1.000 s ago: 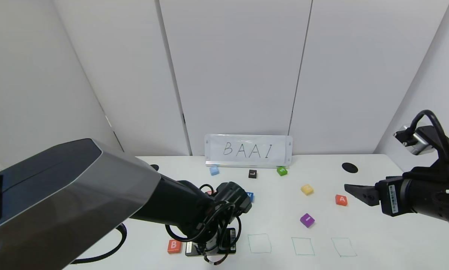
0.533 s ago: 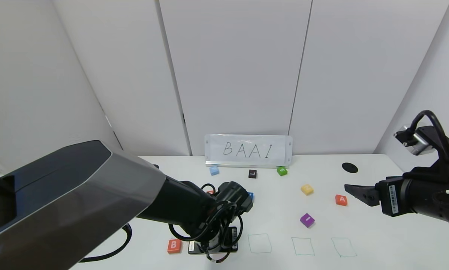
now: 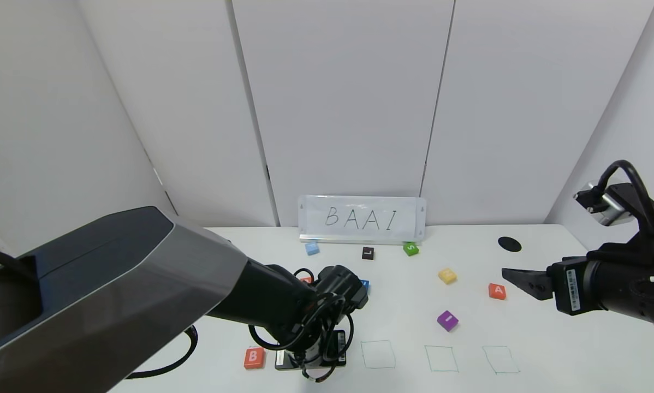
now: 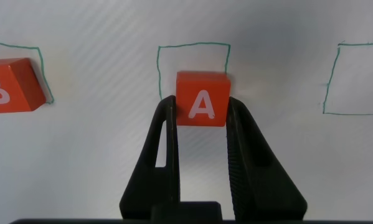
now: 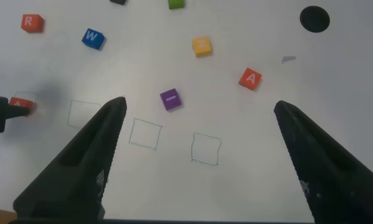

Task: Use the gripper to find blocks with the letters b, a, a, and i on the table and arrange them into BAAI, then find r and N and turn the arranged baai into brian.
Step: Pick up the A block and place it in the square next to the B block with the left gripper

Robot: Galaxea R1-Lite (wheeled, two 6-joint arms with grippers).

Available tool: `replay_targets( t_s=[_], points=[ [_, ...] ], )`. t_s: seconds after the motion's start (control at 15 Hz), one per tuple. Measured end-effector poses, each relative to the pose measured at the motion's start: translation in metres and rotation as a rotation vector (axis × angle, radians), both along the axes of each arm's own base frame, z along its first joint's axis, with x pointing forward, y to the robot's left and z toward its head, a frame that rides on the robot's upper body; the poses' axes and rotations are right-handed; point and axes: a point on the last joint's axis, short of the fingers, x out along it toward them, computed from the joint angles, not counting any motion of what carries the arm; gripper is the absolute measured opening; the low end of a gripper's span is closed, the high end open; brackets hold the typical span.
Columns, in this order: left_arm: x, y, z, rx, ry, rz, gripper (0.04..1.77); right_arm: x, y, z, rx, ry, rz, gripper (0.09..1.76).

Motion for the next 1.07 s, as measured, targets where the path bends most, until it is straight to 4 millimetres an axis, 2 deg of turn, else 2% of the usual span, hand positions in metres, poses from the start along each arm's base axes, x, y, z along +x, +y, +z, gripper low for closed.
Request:
replay_targets(
  t_s=[0.8, 1.07],
  points=[
    [0.0025, 0.0022, -0.0015, 0.007, 0.0, 0.001, 0.5, -0.0007, 0.0011, -0.0008, -0.001, 0.002, 0.006, 1.71],
    [0.0032, 0.0018, -0.0023, 0.006, 0.0, 0.001, 0.97, -0.0007, 0.0011, -0.0008, -0.001, 0.002, 0.006, 1.71]
  ],
)
